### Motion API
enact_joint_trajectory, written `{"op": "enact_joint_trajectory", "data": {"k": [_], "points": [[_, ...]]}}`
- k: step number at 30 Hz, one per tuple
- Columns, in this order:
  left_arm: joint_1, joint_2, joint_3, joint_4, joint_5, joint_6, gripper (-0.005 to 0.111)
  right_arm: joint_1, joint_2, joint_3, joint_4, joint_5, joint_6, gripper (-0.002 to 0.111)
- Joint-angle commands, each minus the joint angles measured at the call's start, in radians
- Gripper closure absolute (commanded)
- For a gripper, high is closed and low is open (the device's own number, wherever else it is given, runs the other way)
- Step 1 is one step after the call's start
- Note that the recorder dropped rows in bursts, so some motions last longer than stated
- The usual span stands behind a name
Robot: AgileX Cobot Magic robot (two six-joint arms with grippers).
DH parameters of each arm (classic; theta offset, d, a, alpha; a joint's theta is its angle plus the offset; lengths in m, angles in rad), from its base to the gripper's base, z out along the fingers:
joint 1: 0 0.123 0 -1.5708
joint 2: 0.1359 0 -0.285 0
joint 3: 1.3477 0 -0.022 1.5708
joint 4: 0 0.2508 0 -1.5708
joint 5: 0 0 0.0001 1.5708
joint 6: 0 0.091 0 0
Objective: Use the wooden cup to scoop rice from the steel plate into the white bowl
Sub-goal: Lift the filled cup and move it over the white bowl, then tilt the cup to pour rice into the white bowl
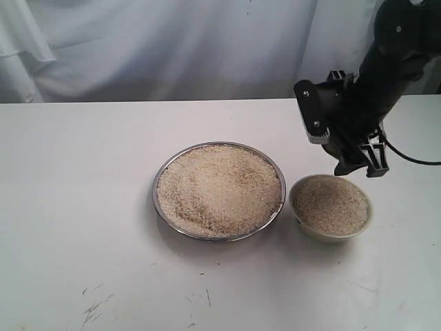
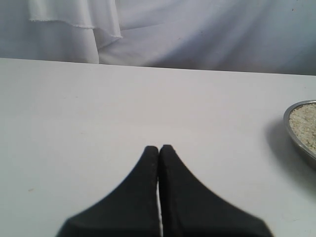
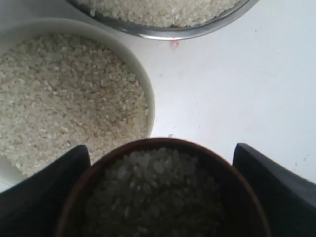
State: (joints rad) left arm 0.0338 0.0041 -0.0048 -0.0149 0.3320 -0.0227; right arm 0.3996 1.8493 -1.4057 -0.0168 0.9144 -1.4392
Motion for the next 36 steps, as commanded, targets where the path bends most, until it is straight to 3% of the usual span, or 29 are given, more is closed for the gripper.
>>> {"op": "enact_joint_trajectory", "data": {"k": [1, 10, 14, 16, 21, 27, 33, 36], "points": [[0.002, -0.004, 0.005, -0.002, -0.013, -0.001, 0.107, -0.001, -0.059, 0.122, -0.09, -0.139, 0.01, 0.108], [0.002, -0.004, 0.005, -0.002, -0.013, -0.001, 0.107, 0.042, -0.147, 0.374, -0.343, -0.486, 0.084, 0.108], [0.002, -0.004, 0.005, -0.002, -0.013, -0.001, 0.107, 0.085, -0.147, 0.45, -0.575, -0.579, 0.22, 0.108], [0.002, -0.004, 0.005, -0.002, -0.013, -0.001, 0.107, 0.116, -0.147, 0.487, -0.781, -0.612, 0.383, 0.108], [0.002, -0.004, 0.005, -0.002, -0.013, -0.001, 0.107, 0.164, -0.147, 0.506, -1.233, -0.58, 0.739, 0.108], [0.002, -0.004, 0.005, -0.002, -0.013, -0.001, 0.107, 0.17, -0.147, 0.541, -1.404, -0.515, 0.841, 0.108], [0.002, -0.004, 0.005, -0.002, -0.013, -0.001, 0.107, 0.198, -0.147, 0.619, -1.709, -0.491, 1.106, 0.108], [0.002, -0.004, 0.005, -0.002, -0.013, -0.001, 0.107, 0.205, -0.147, 0.642, -1.728, -0.494, 1.185, 0.108]]}}
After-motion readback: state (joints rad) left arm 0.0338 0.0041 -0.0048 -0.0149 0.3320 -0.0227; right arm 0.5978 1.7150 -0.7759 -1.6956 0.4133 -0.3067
